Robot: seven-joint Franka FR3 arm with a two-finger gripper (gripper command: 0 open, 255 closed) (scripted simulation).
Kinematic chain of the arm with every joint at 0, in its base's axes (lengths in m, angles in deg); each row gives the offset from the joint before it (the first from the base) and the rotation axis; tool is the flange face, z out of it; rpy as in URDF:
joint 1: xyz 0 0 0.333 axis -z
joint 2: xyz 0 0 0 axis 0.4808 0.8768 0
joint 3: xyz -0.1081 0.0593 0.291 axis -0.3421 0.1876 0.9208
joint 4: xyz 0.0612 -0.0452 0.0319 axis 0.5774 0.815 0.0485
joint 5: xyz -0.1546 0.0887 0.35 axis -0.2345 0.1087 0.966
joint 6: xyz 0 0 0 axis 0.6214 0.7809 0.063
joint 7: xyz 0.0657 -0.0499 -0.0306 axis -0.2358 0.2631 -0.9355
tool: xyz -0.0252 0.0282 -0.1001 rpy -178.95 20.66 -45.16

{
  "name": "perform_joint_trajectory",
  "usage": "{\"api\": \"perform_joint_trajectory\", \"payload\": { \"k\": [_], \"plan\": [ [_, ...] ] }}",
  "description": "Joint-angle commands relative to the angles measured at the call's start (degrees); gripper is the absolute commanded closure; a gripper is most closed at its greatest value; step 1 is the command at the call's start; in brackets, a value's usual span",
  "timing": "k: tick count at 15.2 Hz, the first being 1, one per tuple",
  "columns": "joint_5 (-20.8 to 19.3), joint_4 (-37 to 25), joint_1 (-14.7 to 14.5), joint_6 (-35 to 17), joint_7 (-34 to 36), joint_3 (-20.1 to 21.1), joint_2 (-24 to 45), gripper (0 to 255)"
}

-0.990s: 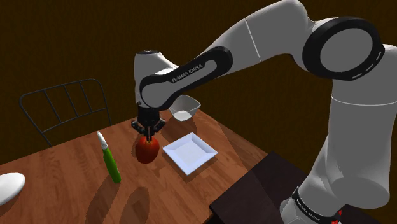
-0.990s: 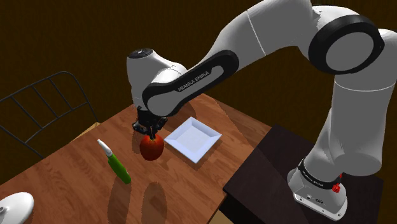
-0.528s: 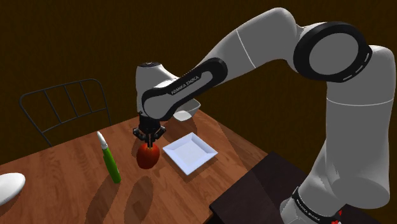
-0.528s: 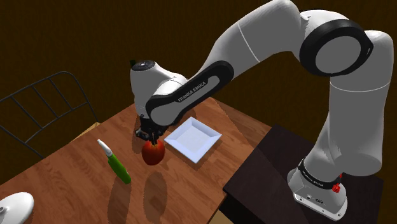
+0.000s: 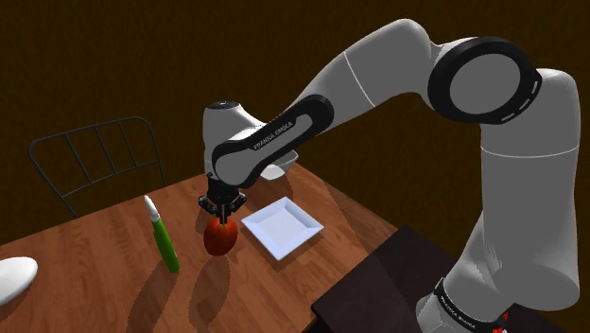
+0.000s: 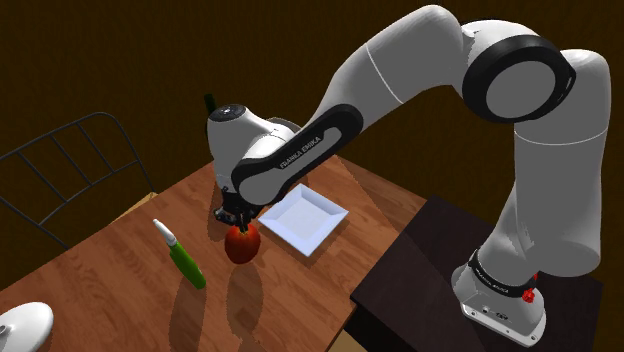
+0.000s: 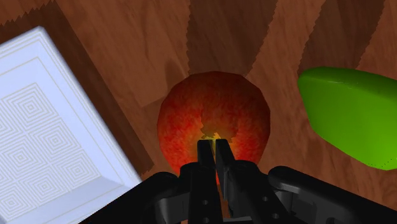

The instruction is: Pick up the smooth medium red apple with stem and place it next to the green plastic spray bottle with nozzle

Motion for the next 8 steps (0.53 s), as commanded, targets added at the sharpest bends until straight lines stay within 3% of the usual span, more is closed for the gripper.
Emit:
{"api": "perform_joint_trajectory", "payload": {
  "k": [1, 3, 4, 8],
  "plan": [
    [0.0, 0.0, 0.0, 0.0, 0.0, 0.0, 0.0, 255],
    [0.0, 0.0, 0.0, 0.0, 0.0, 0.0, 0.0, 255],
    [0.0, 0.0, 0.0, 0.0, 0.0, 0.0, 0.0, 0],
    [0.0, 0.0, 0.0, 0.0, 0.0, 0.0, 0.0, 0]
  ]
}}
